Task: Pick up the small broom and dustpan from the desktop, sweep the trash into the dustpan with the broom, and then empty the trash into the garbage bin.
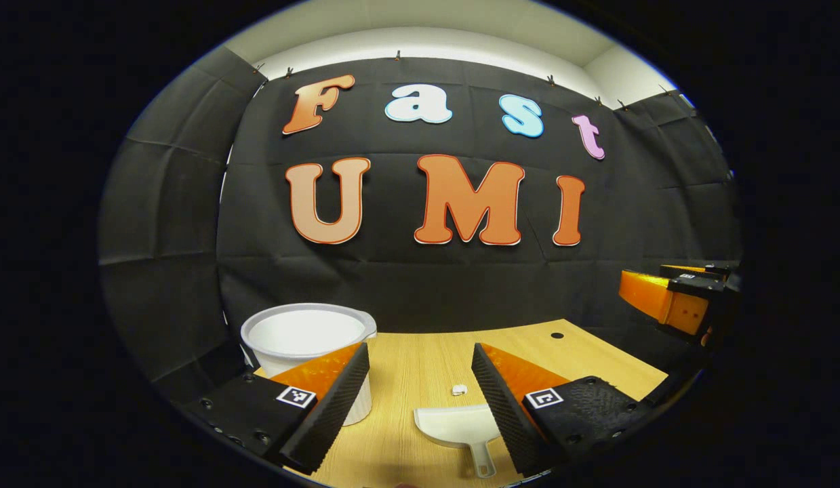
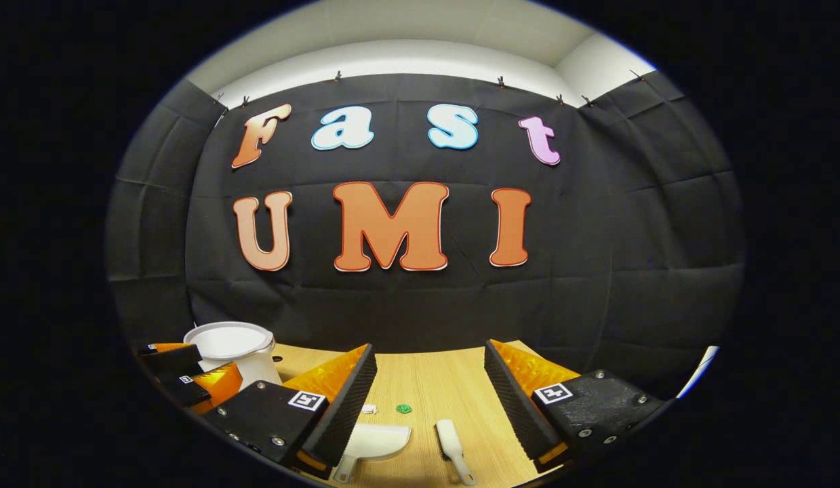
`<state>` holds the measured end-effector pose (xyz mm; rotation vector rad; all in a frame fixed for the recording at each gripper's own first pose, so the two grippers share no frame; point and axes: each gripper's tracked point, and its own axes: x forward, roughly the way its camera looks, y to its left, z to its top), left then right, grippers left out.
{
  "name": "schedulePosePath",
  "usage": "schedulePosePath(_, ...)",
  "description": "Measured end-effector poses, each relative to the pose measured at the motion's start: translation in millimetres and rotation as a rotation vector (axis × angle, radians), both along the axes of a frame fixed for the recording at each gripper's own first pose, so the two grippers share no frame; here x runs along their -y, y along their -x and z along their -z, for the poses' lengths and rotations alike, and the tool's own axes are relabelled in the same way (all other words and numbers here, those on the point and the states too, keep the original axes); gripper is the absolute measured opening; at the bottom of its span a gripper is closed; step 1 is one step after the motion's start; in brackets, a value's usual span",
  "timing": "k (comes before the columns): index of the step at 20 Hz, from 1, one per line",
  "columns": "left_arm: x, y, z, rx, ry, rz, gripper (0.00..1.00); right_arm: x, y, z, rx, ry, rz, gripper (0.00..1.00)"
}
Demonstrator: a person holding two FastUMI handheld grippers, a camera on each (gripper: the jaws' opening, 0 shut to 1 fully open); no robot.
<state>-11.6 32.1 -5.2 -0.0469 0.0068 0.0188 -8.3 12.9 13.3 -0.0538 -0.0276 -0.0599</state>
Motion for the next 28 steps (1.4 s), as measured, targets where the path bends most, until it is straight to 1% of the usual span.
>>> schedulePosePath(9, 6, -8, 14, -0.043, 0.002, 0.021, 0.96, 6, -6, 3, -0.017, 0.016, 0.005, 0.96)
schedulePosePath(13, 10, -18, 15, -0.059, 0.005, 0.027, 0.96, 7, -10, 6, -0.031, 0.017, 0.001, 0.96)
schedulePosePath(19, 10, -17, 20, -0.065, -0.021, 0.023, 0.96, 6, -10, 8, -0.033, 0.023, -0.002, 0.96)
schedulePosePath(28, 10, -21, 31, -0.087, -0.014, 0.034, 0.96, 9, -13, 15, -0.052, 0.026, 0.008, 0.96)
